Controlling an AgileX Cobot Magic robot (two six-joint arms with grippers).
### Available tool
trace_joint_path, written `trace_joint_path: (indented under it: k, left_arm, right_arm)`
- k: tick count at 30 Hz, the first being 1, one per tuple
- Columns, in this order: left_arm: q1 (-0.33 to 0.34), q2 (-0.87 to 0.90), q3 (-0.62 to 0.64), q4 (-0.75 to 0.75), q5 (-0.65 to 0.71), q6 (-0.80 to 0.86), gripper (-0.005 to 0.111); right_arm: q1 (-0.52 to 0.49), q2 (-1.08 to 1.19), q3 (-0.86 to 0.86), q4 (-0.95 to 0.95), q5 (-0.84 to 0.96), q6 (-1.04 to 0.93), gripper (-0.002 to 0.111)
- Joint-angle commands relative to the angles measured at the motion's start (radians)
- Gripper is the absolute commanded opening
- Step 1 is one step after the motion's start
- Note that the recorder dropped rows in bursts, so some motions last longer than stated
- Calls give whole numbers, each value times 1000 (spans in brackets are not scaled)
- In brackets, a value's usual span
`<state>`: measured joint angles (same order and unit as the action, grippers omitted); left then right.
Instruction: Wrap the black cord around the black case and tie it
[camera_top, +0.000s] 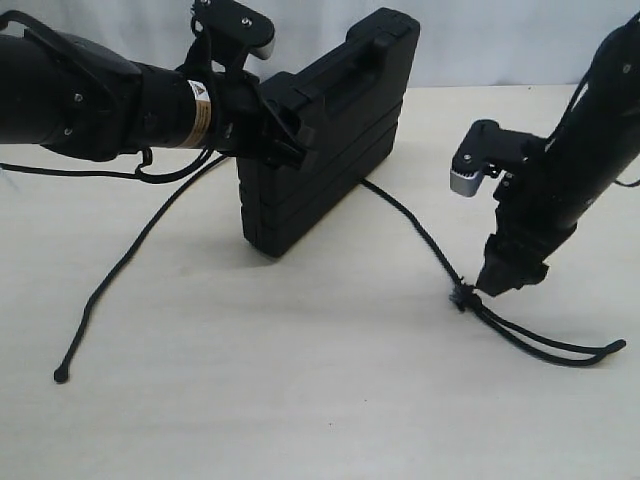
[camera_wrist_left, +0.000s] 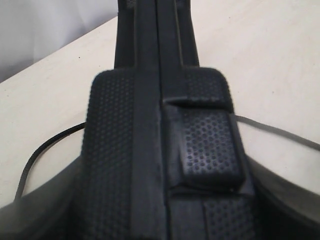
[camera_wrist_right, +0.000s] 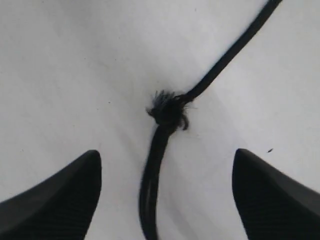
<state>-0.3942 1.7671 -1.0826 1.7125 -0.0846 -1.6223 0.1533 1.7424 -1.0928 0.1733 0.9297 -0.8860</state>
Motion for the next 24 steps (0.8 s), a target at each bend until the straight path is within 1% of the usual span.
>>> trace_joint_path:
  k: [1,4,6,8,11,13,16,17,20,22,24]
  left_arm:
    - [0,-3,-1,7,4,6,0]
    - [0,-3,-1,12,-24,6,0]
    - [0,-3,-1,26,-24,6,0]
    - [0,-3,-1,28,-22,6,0]
    - [0,-3,-1,32,-11,6,0]
    - [0,-3,-1,32,7,6,0]
    - [0,-3,-1,32,28,6,0]
    - [0,-3,-1,32,30,6,0]
    - [0,-3,-1,32,49,17,0]
    - [0,-3,-1,32,52,26,0]
    - [0,-3,-1,32,63,30,0]
  right_arm:
    - [20,56,24,-16,-75,277,69]
    - [49,106,21,-70,-90,294,68]
    - [75,116,12,-153,-90,227,62]
    - [105,116,3,-260,-91,36,54]
    - [142,116,-1,-370,-88,-290,51]
    - [152,116,-1,-420,-85,-475,51]
    - [154,118,-1,-428,-154,-731,51]
    - [154,122,-1,-428,-180,-777,51]
    - [154,136,3,-461,-230,-912,58]
    - [163,148,3,-500,-233,-944,64]
    - [163,166,4,-494,-224,-1005,67]
